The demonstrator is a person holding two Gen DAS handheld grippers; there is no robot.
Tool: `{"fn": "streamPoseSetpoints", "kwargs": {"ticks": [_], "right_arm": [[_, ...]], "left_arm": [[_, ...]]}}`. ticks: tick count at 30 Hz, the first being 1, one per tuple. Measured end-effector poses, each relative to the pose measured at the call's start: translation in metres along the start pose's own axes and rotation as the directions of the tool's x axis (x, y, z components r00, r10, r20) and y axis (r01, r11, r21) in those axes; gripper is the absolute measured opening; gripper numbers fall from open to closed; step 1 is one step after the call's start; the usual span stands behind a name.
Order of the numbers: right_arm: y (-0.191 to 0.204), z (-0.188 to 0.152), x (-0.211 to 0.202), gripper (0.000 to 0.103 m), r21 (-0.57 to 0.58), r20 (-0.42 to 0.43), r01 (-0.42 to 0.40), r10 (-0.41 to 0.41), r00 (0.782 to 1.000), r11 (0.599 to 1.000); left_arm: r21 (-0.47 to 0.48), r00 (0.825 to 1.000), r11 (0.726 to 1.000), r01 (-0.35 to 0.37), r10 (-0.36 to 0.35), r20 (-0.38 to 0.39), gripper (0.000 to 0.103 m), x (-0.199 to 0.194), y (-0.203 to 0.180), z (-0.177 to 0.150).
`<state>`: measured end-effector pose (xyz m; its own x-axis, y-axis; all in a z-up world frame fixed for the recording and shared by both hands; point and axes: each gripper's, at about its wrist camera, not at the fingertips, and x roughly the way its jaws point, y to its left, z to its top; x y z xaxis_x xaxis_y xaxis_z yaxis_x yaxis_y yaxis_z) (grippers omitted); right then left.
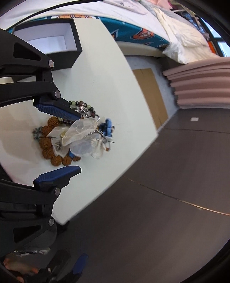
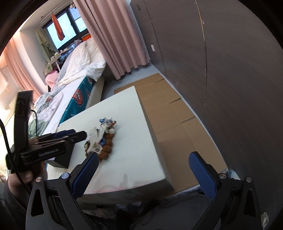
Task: Organize jewelry
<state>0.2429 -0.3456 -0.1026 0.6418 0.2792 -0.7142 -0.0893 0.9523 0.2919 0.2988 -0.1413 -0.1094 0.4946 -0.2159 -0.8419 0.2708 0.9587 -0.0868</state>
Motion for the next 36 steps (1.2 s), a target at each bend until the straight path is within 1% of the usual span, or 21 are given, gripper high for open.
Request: {"fn": "streamPoseSetpoints", "kwargs": {"ticks": [1,4,5,6,7,9,10,12,16,19,23,28,29,30,34,36], "right_arm": [[-0.003,0.000,0.003,0.102,0.005,-0.009,0.002,-0.002,1.000,1.000],[-0.007,0.001,0.009,0.102,0.005,-0.020,0.005,-0.005,1.000,1.000],[-0.007,0.001,0.011,0.102,0.001,-0.023,0.007,-0.007,1.000,1.000],[-0.008,0.001,0.012,0.102,0.000,-0.025,0.007,-0.007,1.000,1.000],[-0.008,0.002,0.014,0.102,0.002,-0.028,0.006,-0.006,1.000,1.000],[-0.009,0.002,0.015,0.102,0.005,-0.031,0.005,-0.005,1.000,1.000],[-0.010,0.002,0.017,0.102,0.008,-0.033,0.002,-0.001,0.999,1.000],[-0.013,0.003,0.019,0.102,0.022,-0.043,-0.007,0.008,0.999,1.000],[-0.011,0.010,0.021,0.102,0.033,-0.041,-0.024,0.025,0.999,0.999],[-0.003,0.017,0.024,0.102,0.028,-0.039,-0.047,0.048,0.998,0.998],[0.015,0.027,0.029,0.102,0.011,-0.040,-0.084,0.085,0.996,0.996],[0.038,0.037,0.040,0.101,-0.014,-0.056,-0.123,0.122,0.991,0.992],[0.043,0.038,0.042,0.100,-0.026,-0.059,-0.129,0.127,0.990,0.991],[0.051,0.041,0.044,0.096,-0.043,-0.065,-0.135,0.132,0.989,0.990],[0.071,0.047,0.055,0.079,-0.069,-0.096,-0.165,0.158,0.983,0.984],[0.084,0.048,0.061,0.074,-0.088,-0.115,-0.188,0.177,0.977,0.978]], "left_arm": [[0.000,1.000,1.000,-0.006,0.006,-0.015,0.044,0.007,0.000,0.001],[0.013,1.000,1.000,0.003,-0.003,-0.029,0.037,0.018,-0.002,0.002],[0.020,0.999,1.000,0.003,-0.003,-0.032,0.028,0.021,-0.003,0.002],[0.026,0.999,1.000,0.003,-0.002,-0.051,0.022,0.026,-0.003,0.002],[0.024,0.998,1.000,0.007,-0.005,-0.066,0.011,0.030,-0.002,0.001],[0.032,0.997,0.999,0.023,-0.021,-0.073,0.005,0.032,-0.002,0.000],[0.053,0.998,0.998,0.015,-0.012,-0.060,0.001,0.029,-0.003,0.000],[0.075,1.000,0.997,0.014,-0.012,-0.027,0.000,0.017,-0.003,0.001],[0.074,0.999,0.997,0.018,-0.020,0.028,0.000,-0.007,0.005,0.004],[0.046,0.998,0.999,0.019,-0.022,0.059,0.000,-0.023,0.018,0.007],[0.006,0.994,1.000,0.006,-0.007,0.112,0.000,-0.047,0.039,0.008],[-0.038,0.987,0.999,-0.006,0.012,0.158,0.000,-0.074,0.062,0.007],[-0.046,0.986,0.999,-0.008,0.016,0.168,0.000,-0.080,0.067,0.006],[-0.053,0.984,0.999,-0.010,0.019,0.175,0.000,-0.084,0.071,0.006],[-0.092,0.978,0.996,-0.019,0.038,0.204,0.000,-0.101,0.092,0.004],[-0.110,0.975,0.994,-0.022,0.046,0.216,0.000,-0.107,0.100,0.002]]}}
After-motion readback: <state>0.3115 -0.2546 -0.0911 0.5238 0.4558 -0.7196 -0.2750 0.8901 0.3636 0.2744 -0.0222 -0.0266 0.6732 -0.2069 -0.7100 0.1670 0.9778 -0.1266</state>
